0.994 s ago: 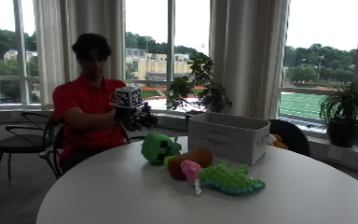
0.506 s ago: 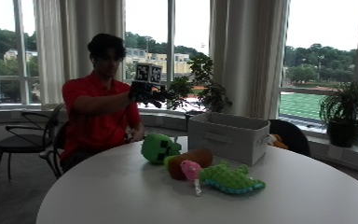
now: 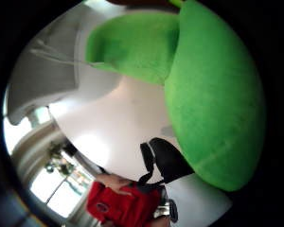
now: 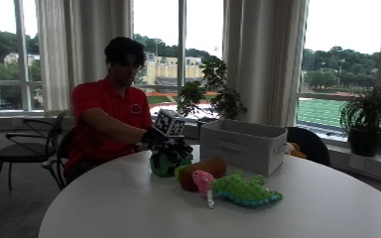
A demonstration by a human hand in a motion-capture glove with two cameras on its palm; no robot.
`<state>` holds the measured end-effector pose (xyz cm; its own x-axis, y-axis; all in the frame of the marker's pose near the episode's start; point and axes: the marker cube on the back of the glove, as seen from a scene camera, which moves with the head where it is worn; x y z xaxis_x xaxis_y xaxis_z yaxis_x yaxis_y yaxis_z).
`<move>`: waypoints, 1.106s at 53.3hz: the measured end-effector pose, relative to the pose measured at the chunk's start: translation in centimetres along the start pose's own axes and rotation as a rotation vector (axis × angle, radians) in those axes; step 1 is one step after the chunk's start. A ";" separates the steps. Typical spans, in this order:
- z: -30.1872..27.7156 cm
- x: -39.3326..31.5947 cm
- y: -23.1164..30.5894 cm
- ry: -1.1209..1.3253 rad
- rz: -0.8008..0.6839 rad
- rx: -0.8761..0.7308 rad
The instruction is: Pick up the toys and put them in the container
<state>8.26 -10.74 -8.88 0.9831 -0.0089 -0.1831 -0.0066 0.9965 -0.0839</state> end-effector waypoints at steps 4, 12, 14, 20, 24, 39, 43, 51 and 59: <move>0.5 -0.6 -0.2 -0.023 0.097 -0.037; 0.5 0.3 -1.1 -0.005 0.089 -0.060; 0.5 0.7 -1.5 0.007 0.088 -0.046; 0.6 -0.5 -1.2 0.007 0.115 0.057; 0.5 -0.3 -1.1 0.014 0.129 0.163; -3.4 0.8 0.1 -0.165 0.134 0.321; -4.9 1.1 0.4 -0.182 0.133 0.355; -13.0 2.0 2.1 -0.214 0.170 0.452; -21.7 2.3 1.5 -0.213 0.190 0.561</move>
<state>6.55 -11.05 -30.71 0.9894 0.1323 0.0596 -0.1447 0.8718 0.4680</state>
